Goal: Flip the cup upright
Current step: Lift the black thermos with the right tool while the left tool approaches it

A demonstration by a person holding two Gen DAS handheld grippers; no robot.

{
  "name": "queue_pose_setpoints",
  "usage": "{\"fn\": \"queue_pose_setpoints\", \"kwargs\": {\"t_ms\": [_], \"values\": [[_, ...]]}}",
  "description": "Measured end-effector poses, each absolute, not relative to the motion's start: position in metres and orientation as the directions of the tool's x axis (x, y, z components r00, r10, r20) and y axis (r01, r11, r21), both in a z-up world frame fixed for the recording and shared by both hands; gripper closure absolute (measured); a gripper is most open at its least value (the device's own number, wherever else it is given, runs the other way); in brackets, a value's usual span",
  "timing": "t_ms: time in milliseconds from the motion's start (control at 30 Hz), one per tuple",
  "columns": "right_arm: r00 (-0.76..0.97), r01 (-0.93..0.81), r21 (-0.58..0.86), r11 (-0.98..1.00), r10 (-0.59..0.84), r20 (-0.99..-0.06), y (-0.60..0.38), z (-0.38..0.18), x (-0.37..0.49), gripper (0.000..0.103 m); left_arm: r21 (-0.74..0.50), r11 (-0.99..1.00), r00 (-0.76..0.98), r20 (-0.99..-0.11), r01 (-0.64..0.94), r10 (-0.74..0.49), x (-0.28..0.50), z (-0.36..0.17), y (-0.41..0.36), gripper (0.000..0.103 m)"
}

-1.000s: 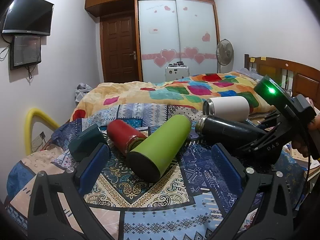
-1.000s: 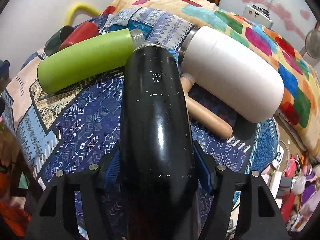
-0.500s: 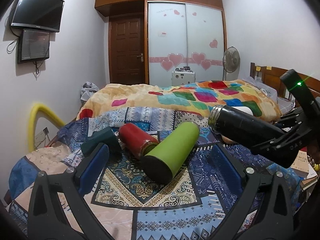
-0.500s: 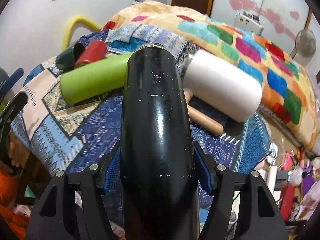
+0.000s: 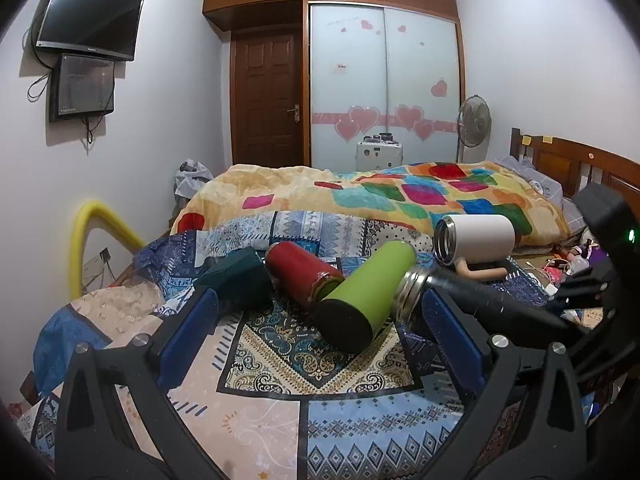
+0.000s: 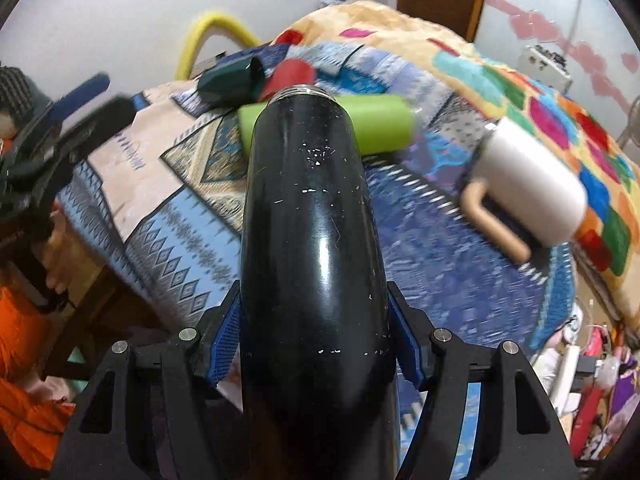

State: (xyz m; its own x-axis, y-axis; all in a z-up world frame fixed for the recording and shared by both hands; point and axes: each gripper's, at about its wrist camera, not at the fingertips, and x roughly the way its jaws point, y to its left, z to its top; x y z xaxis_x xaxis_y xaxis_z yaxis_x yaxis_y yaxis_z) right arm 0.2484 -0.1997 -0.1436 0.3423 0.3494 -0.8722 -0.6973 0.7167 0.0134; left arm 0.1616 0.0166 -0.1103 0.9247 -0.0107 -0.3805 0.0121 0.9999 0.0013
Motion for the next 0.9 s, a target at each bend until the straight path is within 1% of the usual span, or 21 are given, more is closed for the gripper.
{"fn": "queue_pose_setpoints", "kwargs": {"t_ms": [200,300,633,700,767,800,900], "values": [[0.312,-0.699,0.009,0.715,0.316,-0.896,-0.194,-0.163,0.251,0.040,0.004,0.999,0.917,-0.397,0.032,-0.028,0.163,-0.116,0.011,0.000],[0.322,-0.701,-0.021,0.713,0.290,-0.901,-0.192,-0.168,0.253,0.040,0.004,0.998,0.911,-0.409,0.064,-0.057,0.166,-0.121,0.003,0.000],[0.287,-0.717,-0.018,0.697,0.272,-0.919,-0.185,-0.169,0.261,0.040,0.017,0.994,0.891,-0.444,0.111,-0.092,0.169,-0.133,-0.015,0.000],[0.296,-0.721,-0.027,0.693,0.272,-0.916,-0.184,-0.165,0.261,0.038,0.011,0.994,0.887,-0.451,0.113,-0.096,0.169,-0.132,-0.015,0.000],[0.305,-0.719,-0.026,0.695,0.282,-0.909,-0.187,-0.159,0.256,0.031,0.009,0.994,0.886,-0.454,0.113,-0.097,0.169,-0.130,-0.016,0.000],[0.313,-0.717,-0.022,0.697,0.293,-0.903,-0.190,-0.155,0.253,0.029,0.009,0.994,0.887,-0.452,0.113,-0.096,0.168,-0.129,-0.016,0.000],[0.335,-0.712,-0.016,0.702,0.320,-0.886,-0.200,-0.143,0.245,0.029,0.017,0.993,0.889,-0.447,0.117,-0.097,0.168,-0.126,-0.018,0.000]]}}
